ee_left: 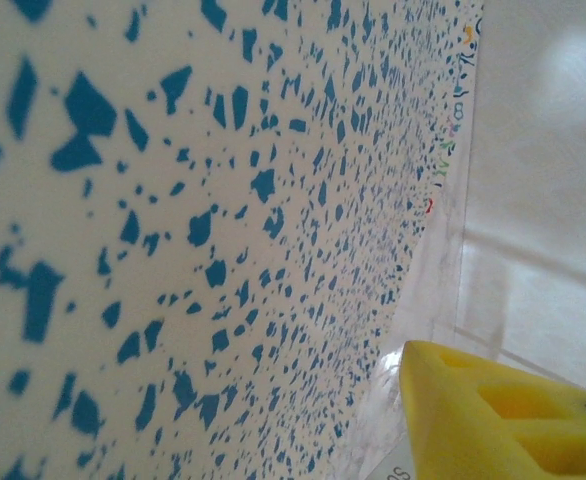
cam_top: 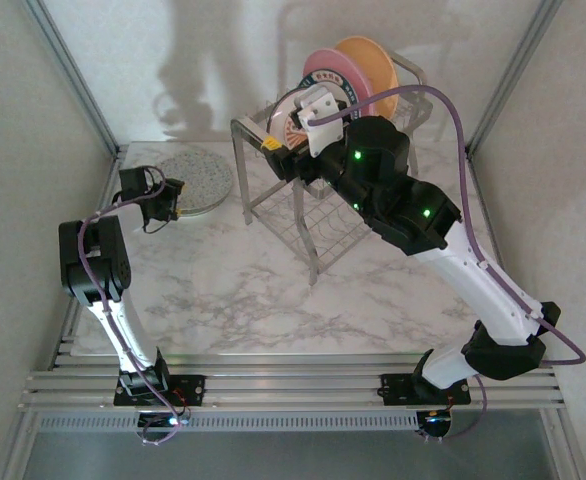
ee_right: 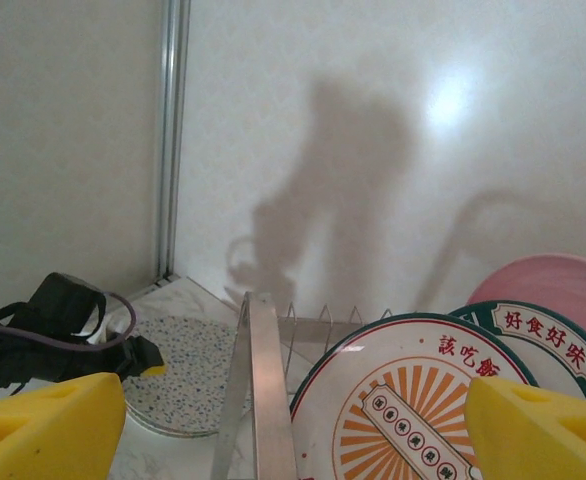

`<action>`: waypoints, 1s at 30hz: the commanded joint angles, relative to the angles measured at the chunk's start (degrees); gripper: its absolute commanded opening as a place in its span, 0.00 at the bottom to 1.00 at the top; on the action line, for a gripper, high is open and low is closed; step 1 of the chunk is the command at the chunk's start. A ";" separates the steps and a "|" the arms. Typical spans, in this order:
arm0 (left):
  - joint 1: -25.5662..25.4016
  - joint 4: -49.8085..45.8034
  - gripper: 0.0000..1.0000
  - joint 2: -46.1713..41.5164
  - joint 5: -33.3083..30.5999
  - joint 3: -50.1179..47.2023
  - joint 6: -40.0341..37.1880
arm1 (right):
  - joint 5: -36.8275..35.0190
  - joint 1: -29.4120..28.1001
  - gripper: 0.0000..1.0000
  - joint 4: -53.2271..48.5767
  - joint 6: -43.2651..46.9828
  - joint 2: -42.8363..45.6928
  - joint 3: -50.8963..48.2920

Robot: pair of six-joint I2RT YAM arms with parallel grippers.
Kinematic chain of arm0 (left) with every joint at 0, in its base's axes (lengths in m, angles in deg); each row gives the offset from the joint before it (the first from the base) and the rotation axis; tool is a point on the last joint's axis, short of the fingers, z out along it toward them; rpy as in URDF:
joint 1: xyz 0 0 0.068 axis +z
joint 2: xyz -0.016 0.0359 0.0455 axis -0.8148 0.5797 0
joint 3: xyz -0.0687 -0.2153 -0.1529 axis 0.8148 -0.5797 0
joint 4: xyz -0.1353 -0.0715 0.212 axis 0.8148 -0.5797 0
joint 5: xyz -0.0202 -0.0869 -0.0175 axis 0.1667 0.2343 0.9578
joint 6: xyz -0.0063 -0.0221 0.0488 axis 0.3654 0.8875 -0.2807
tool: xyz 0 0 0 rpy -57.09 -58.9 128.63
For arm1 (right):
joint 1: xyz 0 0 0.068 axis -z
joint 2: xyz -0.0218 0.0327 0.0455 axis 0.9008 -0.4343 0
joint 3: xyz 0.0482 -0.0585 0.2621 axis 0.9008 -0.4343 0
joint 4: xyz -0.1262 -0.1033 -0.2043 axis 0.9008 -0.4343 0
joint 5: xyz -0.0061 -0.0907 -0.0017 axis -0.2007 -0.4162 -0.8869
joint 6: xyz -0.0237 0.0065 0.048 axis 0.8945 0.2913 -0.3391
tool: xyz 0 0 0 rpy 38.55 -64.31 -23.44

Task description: Unload the plates from the dish rack

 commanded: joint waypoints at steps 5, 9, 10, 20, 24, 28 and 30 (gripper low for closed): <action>-0.28 -6.43 0.59 -1.74 -2.75 2.69 -2.57 | 1.09 0.78 0.88 0.11 -1.01 0.24 1.77; -0.21 -7.82 0.59 -1.61 -3.01 3.31 -3.35 | 1.24 0.97 0.88 -0.06 -1.12 0.32 1.76; -0.18 -7.92 0.59 -1.49 -3.00 3.38 -3.34 | 1.26 1.03 0.88 -0.07 -1.14 0.33 1.67; -0.17 -10.68 0.59 0.58 -4.08 6.47 -4.35 | 1.61 1.34 0.88 -0.17 -1.79 0.41 1.58; -0.19 -11.28 0.59 0.63 -4.51 6.83 -4.42 | 1.58 1.43 0.89 -0.21 -1.83 0.44 1.47; -0.20 -12.07 0.59 0.24 -5.08 6.77 -4.63 | 1.27 1.50 0.89 -0.20 -1.67 0.68 1.43; -0.32 -12.61 0.59 -0.20 -5.60 6.67 -4.87 | 1.18 1.68 0.88 -0.14 -1.47 0.72 1.50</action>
